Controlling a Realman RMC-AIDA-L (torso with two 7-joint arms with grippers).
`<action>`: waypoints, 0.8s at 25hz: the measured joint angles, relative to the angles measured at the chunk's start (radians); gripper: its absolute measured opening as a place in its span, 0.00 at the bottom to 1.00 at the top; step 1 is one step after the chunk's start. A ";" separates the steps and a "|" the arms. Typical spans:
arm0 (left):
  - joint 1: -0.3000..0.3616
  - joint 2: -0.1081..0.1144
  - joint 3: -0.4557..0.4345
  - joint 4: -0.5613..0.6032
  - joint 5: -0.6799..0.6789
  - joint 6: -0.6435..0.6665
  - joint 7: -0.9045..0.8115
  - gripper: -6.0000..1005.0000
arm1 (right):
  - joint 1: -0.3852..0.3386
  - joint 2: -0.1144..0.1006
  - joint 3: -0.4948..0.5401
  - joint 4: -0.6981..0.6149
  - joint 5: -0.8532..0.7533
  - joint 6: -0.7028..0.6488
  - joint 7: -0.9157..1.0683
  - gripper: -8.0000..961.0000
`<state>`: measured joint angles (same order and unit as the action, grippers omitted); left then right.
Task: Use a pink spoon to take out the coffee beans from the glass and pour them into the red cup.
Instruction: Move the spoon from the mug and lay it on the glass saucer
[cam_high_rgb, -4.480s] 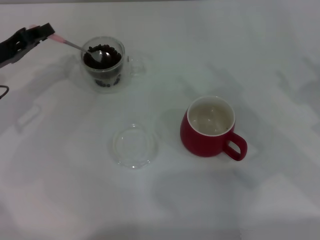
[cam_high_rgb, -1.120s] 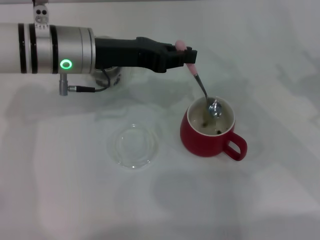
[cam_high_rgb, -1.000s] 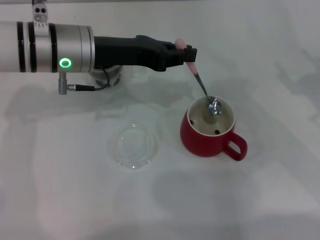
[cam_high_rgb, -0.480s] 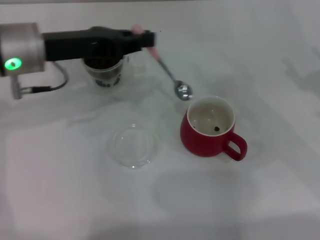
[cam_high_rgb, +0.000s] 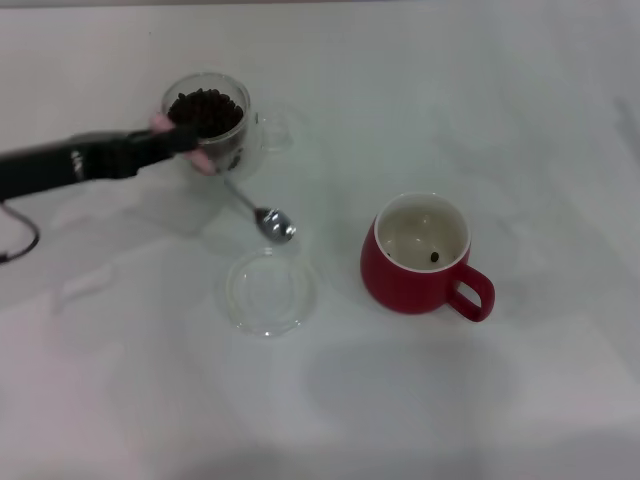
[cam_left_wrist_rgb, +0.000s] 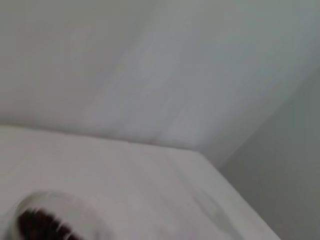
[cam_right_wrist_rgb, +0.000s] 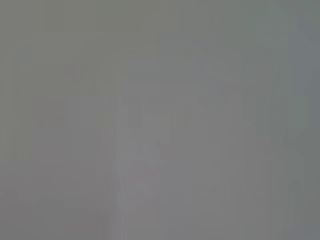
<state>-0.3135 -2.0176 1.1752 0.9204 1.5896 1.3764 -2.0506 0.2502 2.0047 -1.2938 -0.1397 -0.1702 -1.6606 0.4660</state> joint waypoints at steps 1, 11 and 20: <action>0.008 0.001 -0.003 -0.005 0.001 0.000 0.002 0.16 | 0.002 0.000 0.002 0.000 0.000 0.002 0.000 0.91; 0.044 -0.006 -0.023 -0.103 0.011 -0.001 0.049 0.17 | 0.007 0.000 0.009 -0.005 0.000 0.008 0.002 0.91; -0.002 -0.009 -0.023 -0.212 0.014 -0.016 0.072 0.17 | -0.001 0.002 0.010 0.004 0.000 0.001 0.011 0.91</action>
<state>-0.3152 -2.0268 1.1519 0.7084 1.6032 1.3603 -1.9784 0.2488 2.0062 -1.2841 -0.1353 -0.1701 -1.6593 0.4772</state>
